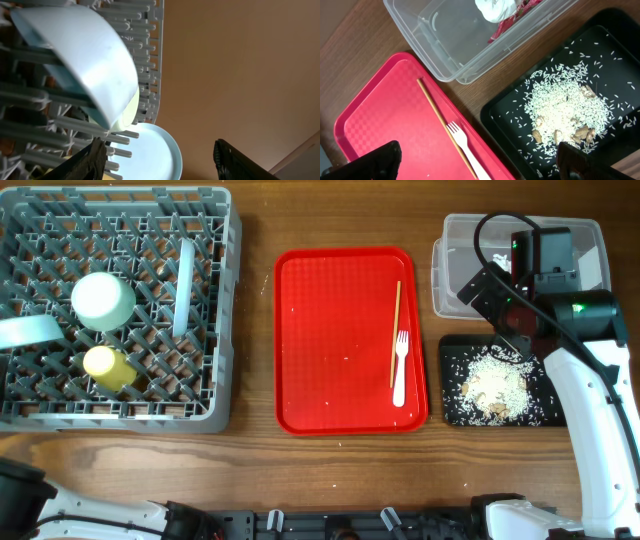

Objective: Sort waste into correct bins and load items into the dishwasher rack
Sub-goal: 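Lower the saucer into the rack and open the left gripper, then withdraw the left gripper and move the right gripper to the fork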

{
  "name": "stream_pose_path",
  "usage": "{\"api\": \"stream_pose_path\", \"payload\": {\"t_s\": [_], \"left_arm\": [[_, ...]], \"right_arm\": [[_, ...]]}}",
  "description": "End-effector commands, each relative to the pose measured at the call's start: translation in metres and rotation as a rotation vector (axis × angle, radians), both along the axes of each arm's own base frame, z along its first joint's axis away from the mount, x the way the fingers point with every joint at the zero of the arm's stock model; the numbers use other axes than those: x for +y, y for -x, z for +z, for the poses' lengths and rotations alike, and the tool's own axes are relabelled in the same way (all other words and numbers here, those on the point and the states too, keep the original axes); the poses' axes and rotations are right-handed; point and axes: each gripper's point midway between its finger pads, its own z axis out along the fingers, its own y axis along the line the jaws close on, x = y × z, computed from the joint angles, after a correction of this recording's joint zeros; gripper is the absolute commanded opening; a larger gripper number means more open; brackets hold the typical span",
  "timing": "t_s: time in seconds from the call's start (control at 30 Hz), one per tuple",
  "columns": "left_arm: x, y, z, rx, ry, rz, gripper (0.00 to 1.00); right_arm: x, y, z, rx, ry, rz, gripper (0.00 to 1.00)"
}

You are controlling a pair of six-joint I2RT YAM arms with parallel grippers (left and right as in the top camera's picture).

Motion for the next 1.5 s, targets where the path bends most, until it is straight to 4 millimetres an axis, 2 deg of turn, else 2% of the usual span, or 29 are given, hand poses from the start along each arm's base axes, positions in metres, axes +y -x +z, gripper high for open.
{"api": "stream_pose_path", "payload": {"t_s": [0.0, 0.07, 0.1, 0.17, 0.3, 0.4, 0.43, 0.47, 0.53, 0.57, 0.7, 0.83, 0.9, 0.93, 1.03, 1.1, 1.17, 1.23, 1.27, 1.3, 1.4, 1.47], "left_arm": [[0.004, 0.013, 0.022, -0.029, -0.026, 0.031, 0.54], [0.001, 0.013, 0.036, -0.041, -0.063, 0.027, 0.18], [-0.002, 0.010, 0.042, -0.048, -0.083, 0.020, 0.06], [-0.010, 0.000, 0.049, -0.043, -0.142, -0.006, 0.04], [-0.023, -0.032, 0.023, 0.153, -0.253, -0.025, 0.04], [-0.034, -0.063, 0.016, 0.206, -0.379, -0.054, 0.04], [-0.033, -0.067, 0.008, 0.259, -0.418, -0.044, 0.04], [-0.027, -0.068, -0.006, 0.362, -0.475, -0.015, 0.04], [-0.010, -0.054, -0.034, 0.605, -0.587, 0.060, 0.04], [-0.006, -0.048, -0.041, 0.680, -0.625, 0.081, 0.04], [-0.007, -0.046, -0.045, 0.718, -0.636, 0.080, 0.04], [-0.002, -0.017, -0.059, 0.881, -0.622, 0.112, 0.04], [-0.010, -0.007, -0.061, 0.922, -0.515, 0.151, 0.04], [-0.015, -0.008, -0.059, 0.906, -0.488, 0.145, 0.04], [-0.034, -0.023, -0.023, 0.752, -0.458, 0.112, 0.04], [-0.056, -0.032, 0.035, 0.568, -0.469, 0.107, 0.04], [-0.085, -0.038, 0.085, 0.399, -0.449, 0.077, 0.04], [-0.124, -0.039, 0.123, 0.272, -0.366, 0.019, 0.05], [-0.141, -0.039, 0.135, 0.231, -0.337, -0.022, 0.10], [-0.166, -0.037, 0.146, 0.190, -0.300, -0.087, 0.31], [-0.225, -0.023, 0.149, 0.206, -0.264, -0.238, 0.71], [-0.259, -0.016, 0.147, 0.198, -0.319, -0.364, 0.85]], "right_arm": [[-0.003, -0.001, 0.002, -0.005, 0.017, -0.005, 1.00], [-0.003, -0.001, 0.002, -0.005, 0.017, -0.005, 1.00], [-0.003, -0.001, 0.002, -0.005, 0.017, -0.005, 1.00], [-0.003, -0.001, 0.002, -0.005, 0.017, -0.005, 1.00], [-0.003, -0.001, 0.002, -0.005, 0.017, -0.005, 1.00], [-0.003, -0.001, 0.002, -0.005, 0.017, -0.005, 0.99], [-0.003, -0.001, 0.002, -0.005, 0.017, -0.005, 1.00], [-0.003, -0.001, 0.002, -0.005, 0.017, -0.005, 1.00], [-0.003, -0.001, 0.002, -0.005, 0.017, -0.005, 1.00], [-0.003, -0.001, 0.002, -0.005, 0.017, -0.004, 1.00], [-0.003, -0.001, 0.002, -0.005, 0.017, -0.004, 1.00], [-0.003, -0.001, 0.002, -0.005, 0.017, -0.004, 1.00], [-0.003, -0.001, 0.002, -0.005, 0.017, -0.005, 1.00], [-0.003, -0.001, 0.002, -0.005, 0.017, -0.005, 1.00], [-0.003, -0.001, 0.002, -0.005, 0.017, -0.004, 1.00], [-0.003, -0.001, 0.002, -0.005, 0.017, -0.004, 1.00], [-0.003, -0.001, 0.002, -0.005, 0.017, -0.004, 1.00], [-0.003, -0.001, 0.002, -0.005, 0.017, -0.005, 1.00], [-0.003, -0.001, 0.002, -0.005, 0.017, -0.005, 1.00], [-0.003, -0.001, 0.002, -0.005, 0.017, -0.004, 1.00], [-0.003, -0.001, 0.002, -0.005, 0.017, -0.004, 1.00], [-0.003, -0.001, 0.002, -0.005, 0.017, -0.005, 1.00]]}}
